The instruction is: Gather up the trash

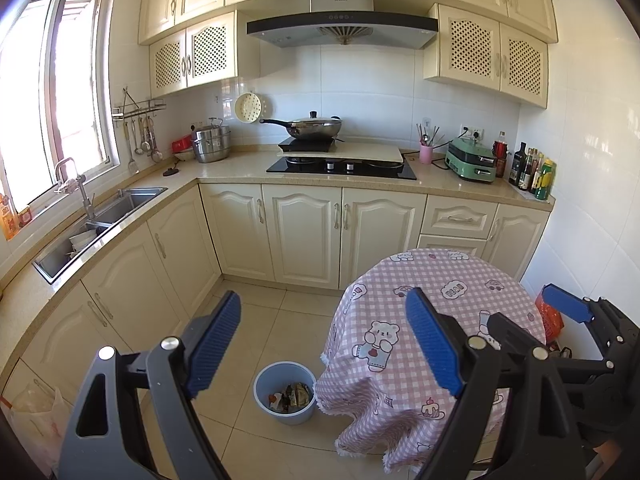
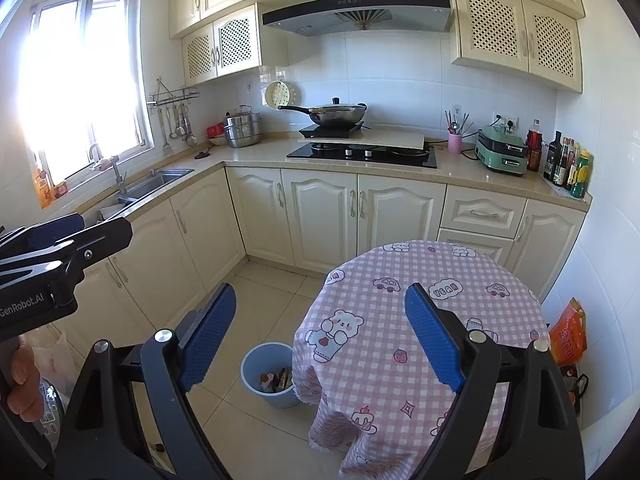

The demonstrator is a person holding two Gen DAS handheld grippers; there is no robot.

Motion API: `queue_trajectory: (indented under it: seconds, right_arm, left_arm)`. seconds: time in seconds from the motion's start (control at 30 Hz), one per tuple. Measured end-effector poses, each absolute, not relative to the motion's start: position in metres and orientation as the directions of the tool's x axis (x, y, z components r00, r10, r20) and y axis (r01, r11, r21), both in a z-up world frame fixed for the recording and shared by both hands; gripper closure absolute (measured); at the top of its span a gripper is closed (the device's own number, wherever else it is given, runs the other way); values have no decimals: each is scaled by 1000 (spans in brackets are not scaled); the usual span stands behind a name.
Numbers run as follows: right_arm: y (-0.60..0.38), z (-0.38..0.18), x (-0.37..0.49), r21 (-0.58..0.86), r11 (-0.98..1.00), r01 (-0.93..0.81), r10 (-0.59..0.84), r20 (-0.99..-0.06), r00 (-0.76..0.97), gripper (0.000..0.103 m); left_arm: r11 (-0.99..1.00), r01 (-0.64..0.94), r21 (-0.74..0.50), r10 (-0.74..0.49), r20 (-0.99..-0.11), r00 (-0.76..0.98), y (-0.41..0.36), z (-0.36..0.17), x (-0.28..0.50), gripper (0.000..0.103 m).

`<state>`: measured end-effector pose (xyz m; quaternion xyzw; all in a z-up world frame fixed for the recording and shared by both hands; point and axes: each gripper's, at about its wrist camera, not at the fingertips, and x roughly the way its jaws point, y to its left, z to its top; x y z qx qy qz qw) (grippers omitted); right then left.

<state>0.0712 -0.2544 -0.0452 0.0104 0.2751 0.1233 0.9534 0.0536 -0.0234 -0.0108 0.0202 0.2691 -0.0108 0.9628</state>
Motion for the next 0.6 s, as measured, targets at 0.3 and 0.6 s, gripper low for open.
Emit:
queue_trajectory:
  seconds: [0.3,0.6]
  right_arm:
    - [-261,-47,77,98,967,-235,251,-524,814,20]
    - [-265,-49,82,106,965,-242,261,-526,809,20]
  left_arm:
    - [999,27,38,-4,-522,853,-26,-11,59,20]
    - [999,18,46,9,-530,848,-32,-12,64,20]
